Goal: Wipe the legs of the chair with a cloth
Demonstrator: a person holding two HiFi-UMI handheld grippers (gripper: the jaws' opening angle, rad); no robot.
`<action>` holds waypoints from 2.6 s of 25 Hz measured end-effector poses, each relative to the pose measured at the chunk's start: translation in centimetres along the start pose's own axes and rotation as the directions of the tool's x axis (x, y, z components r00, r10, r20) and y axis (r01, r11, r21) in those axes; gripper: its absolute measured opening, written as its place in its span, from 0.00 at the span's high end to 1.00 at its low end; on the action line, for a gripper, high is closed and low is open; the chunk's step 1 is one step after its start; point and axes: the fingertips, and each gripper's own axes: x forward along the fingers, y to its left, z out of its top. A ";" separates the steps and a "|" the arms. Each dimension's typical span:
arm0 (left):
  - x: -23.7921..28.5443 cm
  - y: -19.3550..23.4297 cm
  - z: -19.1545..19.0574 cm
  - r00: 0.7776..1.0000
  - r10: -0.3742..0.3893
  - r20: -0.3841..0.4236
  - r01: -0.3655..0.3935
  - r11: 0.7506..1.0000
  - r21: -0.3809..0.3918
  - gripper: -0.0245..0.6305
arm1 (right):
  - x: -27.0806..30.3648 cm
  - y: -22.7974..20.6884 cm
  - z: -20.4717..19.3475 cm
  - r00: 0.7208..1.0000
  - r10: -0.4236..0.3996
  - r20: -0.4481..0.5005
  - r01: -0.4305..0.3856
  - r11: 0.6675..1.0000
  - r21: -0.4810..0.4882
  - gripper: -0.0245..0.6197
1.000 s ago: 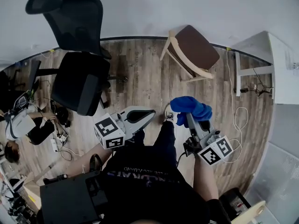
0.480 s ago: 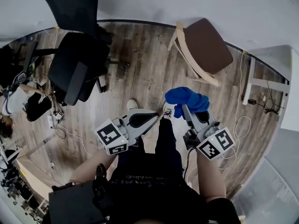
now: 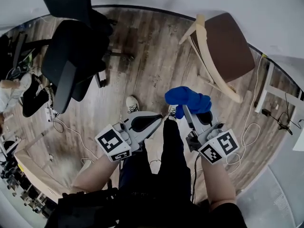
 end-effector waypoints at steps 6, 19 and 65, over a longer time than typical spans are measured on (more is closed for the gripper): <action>2.0 6.7 -3.9 0.997 -0.014 -0.081 0.025 0.990 0.139 0.96 | 4.6 -6.5 -3.5 0.998 -0.062 0.016 0.062 0.998 0.002 0.84; 3.4 19.4 -12.4 0.977 -0.110 -0.182 0.176 0.897 0.406 0.96 | 15.2 -16.7 -10.6 0.987 -0.150 0.056 0.151 0.989 -0.008 0.84; 11.3 33.9 -17.3 0.958 -0.265 -0.107 0.281 0.807 0.520 0.96 | 29.0 -48.4 -21.0 0.911 -0.329 0.250 0.352 0.934 -0.052 0.84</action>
